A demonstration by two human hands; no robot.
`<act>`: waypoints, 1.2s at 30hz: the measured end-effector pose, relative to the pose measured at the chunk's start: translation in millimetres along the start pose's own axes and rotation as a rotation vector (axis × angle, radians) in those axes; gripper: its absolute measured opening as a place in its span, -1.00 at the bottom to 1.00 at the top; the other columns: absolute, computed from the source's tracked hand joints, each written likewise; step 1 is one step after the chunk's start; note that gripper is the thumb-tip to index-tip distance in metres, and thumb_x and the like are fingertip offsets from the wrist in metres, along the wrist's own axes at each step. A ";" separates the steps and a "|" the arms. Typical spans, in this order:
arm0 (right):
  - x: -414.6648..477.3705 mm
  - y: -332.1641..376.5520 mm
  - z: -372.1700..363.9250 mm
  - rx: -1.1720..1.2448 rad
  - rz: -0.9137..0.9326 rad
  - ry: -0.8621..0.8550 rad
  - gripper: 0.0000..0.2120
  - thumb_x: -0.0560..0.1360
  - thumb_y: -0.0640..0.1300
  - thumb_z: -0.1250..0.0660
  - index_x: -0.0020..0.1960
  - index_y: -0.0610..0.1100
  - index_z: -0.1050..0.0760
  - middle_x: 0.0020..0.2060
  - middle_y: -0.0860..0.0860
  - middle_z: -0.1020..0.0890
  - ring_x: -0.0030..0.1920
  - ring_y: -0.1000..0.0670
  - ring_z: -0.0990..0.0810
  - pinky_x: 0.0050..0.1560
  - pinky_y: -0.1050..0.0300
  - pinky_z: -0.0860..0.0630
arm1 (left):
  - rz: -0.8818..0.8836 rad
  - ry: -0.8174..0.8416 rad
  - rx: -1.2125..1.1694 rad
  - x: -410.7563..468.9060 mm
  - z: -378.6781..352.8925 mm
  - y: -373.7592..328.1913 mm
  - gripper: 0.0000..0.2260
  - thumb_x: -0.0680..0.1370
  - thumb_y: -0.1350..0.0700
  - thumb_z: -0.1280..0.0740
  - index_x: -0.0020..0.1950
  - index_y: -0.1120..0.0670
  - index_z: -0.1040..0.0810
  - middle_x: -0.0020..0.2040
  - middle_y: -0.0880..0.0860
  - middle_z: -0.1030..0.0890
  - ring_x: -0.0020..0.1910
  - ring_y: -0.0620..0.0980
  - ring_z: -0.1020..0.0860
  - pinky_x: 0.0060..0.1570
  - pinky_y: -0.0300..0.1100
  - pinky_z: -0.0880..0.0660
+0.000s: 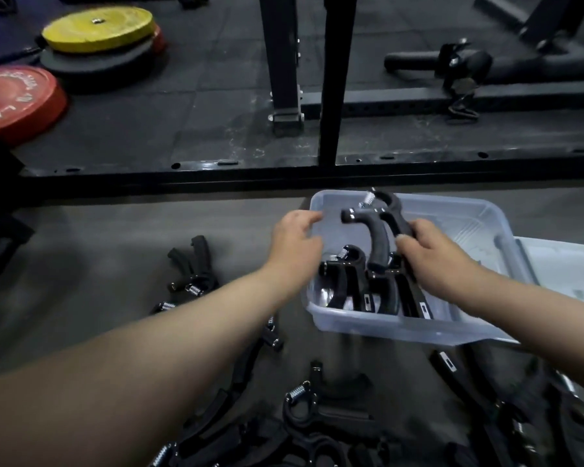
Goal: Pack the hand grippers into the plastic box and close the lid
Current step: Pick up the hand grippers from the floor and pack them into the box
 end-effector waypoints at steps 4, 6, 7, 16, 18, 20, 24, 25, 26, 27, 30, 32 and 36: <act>3.6 -48.4 -20.0 -0.091 -0.182 0.160 -0.82 0.58 -0.14 -0.12 -0.03 -0.18 -0.48 -0.27 -0.14 -0.58 -0.30 -0.09 -0.51 -0.25 0.03 -0.44 | -0.142 0.022 0.278 -14.3 -24.8 2.3 -0.46 0.46 0.26 -0.13 0.47 0.11 -0.33 0.50 -0.02 -0.27 0.48 -0.01 -0.16 0.48 -0.14 -0.03; 8.1 -55.3 -36.7 -0.122 -0.222 0.209 -0.80 0.58 -0.19 -0.12 -0.07 -0.26 -0.48 -0.28 -0.15 -0.52 -0.28 -0.08 -0.47 -0.31 0.10 -0.36 | -0.136 0.000 0.290 -15.8 -24.3 1.6 -0.44 0.47 0.32 -0.13 0.48 0.11 -0.31 0.52 -0.04 -0.25 0.50 -0.03 -0.14 0.49 -0.12 -0.02; 11.0 -55.7 -44.7 -0.135 -0.227 0.222 -0.80 0.59 -0.21 -0.12 -0.06 -0.28 -0.47 -0.24 -0.17 -0.50 -0.24 -0.09 -0.46 -0.34 0.12 -0.35 | -0.133 -0.014 0.274 -16.2 -22.7 1.0 -0.44 0.47 0.33 -0.12 0.48 0.11 -0.32 0.51 -0.05 -0.25 0.50 -0.04 -0.14 0.50 -0.13 -0.02; 41.4 -64.6 -94.7 -0.250 -0.261 0.260 -0.79 0.61 -0.17 -0.11 0.09 -0.31 -0.40 0.01 -0.24 -0.53 -0.05 -0.13 -0.48 -0.05 0.06 -0.43 | -0.078 -0.100 0.092 -19.9 -11.8 8.2 -0.46 0.46 0.34 -0.10 0.45 0.13 -0.37 0.50 -0.05 -0.29 0.47 -0.08 -0.22 0.49 -0.12 -0.12; 44.6 -76.5 -98.9 -0.352 -0.318 0.266 -0.58 0.63 -0.07 -0.11 0.32 -0.38 -0.30 0.24 -0.31 -0.48 0.17 -0.21 -0.51 0.16 0.00 -0.46 | -0.077 -0.095 0.082 -20.0 -13.5 9.0 -0.47 0.47 0.33 -0.10 0.45 0.12 -0.38 0.49 -0.06 -0.29 0.46 -0.09 -0.23 0.49 -0.14 -0.13; 43.8 -80.2 -104.1 -0.476 -0.328 0.294 -0.41 0.64 0.08 -0.07 0.44 -0.37 -0.17 0.37 -0.33 -0.35 0.34 -0.27 -0.40 0.30 -0.06 -0.37 | -0.072 -0.100 0.080 -20.0 -13.2 9.7 -0.47 0.47 0.33 -0.11 0.45 0.12 -0.38 0.49 -0.06 -0.29 0.46 -0.09 -0.24 0.49 -0.15 -0.13; 39.5 -79.4 -108.5 -0.597 -0.304 0.332 -0.34 0.64 0.08 -0.12 0.47 -0.41 -0.08 0.40 -0.31 -0.34 0.36 -0.27 -0.40 0.30 -0.06 -0.38 | -0.068 -0.100 0.074 -20.5 -12.9 10.3 -0.47 0.48 0.33 -0.10 0.45 0.11 -0.38 0.49 -0.07 -0.29 0.46 -0.10 -0.24 0.49 -0.16 -0.13; 38.1 -77.4 -108.5 -0.607 -0.311 0.346 -0.37 0.65 0.04 -0.13 0.46 -0.43 -0.09 0.37 -0.31 -0.38 0.34 -0.27 -0.43 0.26 -0.03 -0.40 | -0.068 -0.100 0.069 -20.4 -13.1 10.3 -0.47 0.48 0.33 -0.10 0.45 0.11 -0.38 0.49 -0.08 -0.29 0.46 -0.10 -0.24 0.48 -0.17 -0.13; 38.1 -75.1 -109.9 -0.633 -0.298 0.370 -0.43 0.64 -0.01 -0.15 0.44 -0.42 -0.16 0.32 -0.30 -0.44 0.30 -0.25 -0.48 0.21 0.00 -0.42 | -0.067 -0.100 0.064 -20.4 -13.3 10.6 -0.47 0.48 0.33 -0.10 0.45 0.11 -0.38 0.49 -0.09 -0.29 0.46 -0.11 -0.24 0.48 -0.17 -0.13; 40.6 -72.8 -112.2 -0.664 -0.266 0.396 -0.50 0.62 -0.04 -0.18 0.39 -0.39 -0.26 0.25 -0.27 -0.52 0.24 -0.24 -0.53 0.17 0.02 -0.46 | -0.064 -0.100 0.059 -20.5 -13.2 10.9 -0.47 0.48 0.33 -0.09 0.45 0.11 -0.37 0.49 -0.09 -0.29 0.46 -0.11 -0.23 0.48 -0.18 -0.13; 44.5 -76.7 -116.6 -0.725 -0.250 0.457 -0.61 0.56 -0.04 -0.23 0.25 -0.29 -0.43 0.04 -0.21 -0.65 0.05 -0.20 -0.64 0.12 -0.02 -0.56 | -0.056 -0.101 0.047 -21.2 -13.6 10.8 -0.47 0.49 0.34 -0.09 0.46 0.10 -0.37 0.49 -0.09 -0.29 0.46 -0.13 -0.23 0.48 -0.20 -0.12; 44.4 -75.7 -117.2 -0.698 -0.231 0.451 -0.62 0.57 -0.03 -0.23 0.24 -0.29 -0.45 0.03 -0.22 -0.65 0.04 -0.21 -0.64 0.08 0.01 -0.56 | -0.051 -0.105 0.046 -21.0 -12.9 11.1 -0.47 0.49 0.34 -0.10 0.45 0.10 -0.38 0.49 -0.09 -0.29 0.45 -0.13 -0.23 0.48 -0.22 -0.11; 41.0 -72.3 -112.2 -0.704 -0.225 0.402 -0.46 0.60 0.06 -0.19 0.36 -0.35 -0.26 0.16 -0.23 -0.59 0.14 -0.23 -0.59 0.11 0.01 -0.53 | -0.059 -0.109 0.042 -19.7 -13.2 11.2 -0.47 0.48 0.34 -0.10 0.45 0.11 -0.39 0.48 -0.08 -0.30 0.45 -0.11 -0.24 0.48 -0.22 -0.11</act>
Point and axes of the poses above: each hand's wrist, its own x-axis towards the middle knuckle, its own z-axis out of the back of the hand, y = z × x, the point moved 10 cm from there along x, towards the middle knuckle
